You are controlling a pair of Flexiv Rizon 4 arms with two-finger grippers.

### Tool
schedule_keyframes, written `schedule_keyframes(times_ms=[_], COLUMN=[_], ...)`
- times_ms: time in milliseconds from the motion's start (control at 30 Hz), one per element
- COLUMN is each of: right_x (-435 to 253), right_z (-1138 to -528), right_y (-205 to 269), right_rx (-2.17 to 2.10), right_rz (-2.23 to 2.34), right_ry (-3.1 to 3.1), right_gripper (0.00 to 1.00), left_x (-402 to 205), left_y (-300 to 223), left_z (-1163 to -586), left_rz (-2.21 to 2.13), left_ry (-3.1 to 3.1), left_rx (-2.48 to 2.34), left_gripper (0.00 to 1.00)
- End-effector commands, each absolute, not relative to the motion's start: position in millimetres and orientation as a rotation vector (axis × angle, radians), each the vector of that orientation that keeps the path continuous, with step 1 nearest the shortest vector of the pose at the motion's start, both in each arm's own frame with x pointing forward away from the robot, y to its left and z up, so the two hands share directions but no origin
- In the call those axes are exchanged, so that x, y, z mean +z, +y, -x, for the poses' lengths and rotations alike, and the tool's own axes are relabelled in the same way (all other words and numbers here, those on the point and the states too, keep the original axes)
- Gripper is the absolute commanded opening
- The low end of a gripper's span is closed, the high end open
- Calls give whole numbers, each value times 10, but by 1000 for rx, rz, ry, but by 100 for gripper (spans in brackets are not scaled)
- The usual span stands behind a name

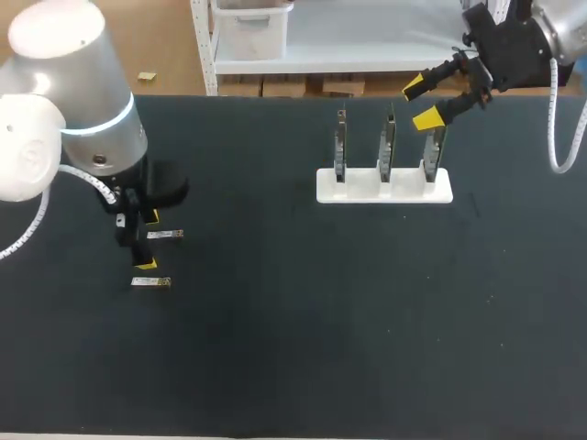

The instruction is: Pick up the optical module with the left hand, and insert it into the network port with the right hand.

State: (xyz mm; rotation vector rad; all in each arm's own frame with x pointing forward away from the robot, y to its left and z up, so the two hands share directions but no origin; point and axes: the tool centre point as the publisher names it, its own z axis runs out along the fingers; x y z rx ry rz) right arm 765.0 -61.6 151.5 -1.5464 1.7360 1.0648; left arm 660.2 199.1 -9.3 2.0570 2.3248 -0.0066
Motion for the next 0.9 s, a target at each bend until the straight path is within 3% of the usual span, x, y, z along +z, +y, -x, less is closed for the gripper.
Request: schedule_keyframes(times_ms=[33,900], right_x=[1520,1520], right_z=[-7622,-7622], right_y=[-617,-617], right_rx=[1058,1058], right_rz=[1543,1543], right_ry=[1737,1737], right_gripper=[100,100], left_x=[-97,-234], left_y=[1983,1944], left_z=[-6678,-6679], left_rz=[-2062,-2036], left_ry=[2332,2361], left_rx=[-3,-41], left_gripper=[100,100])
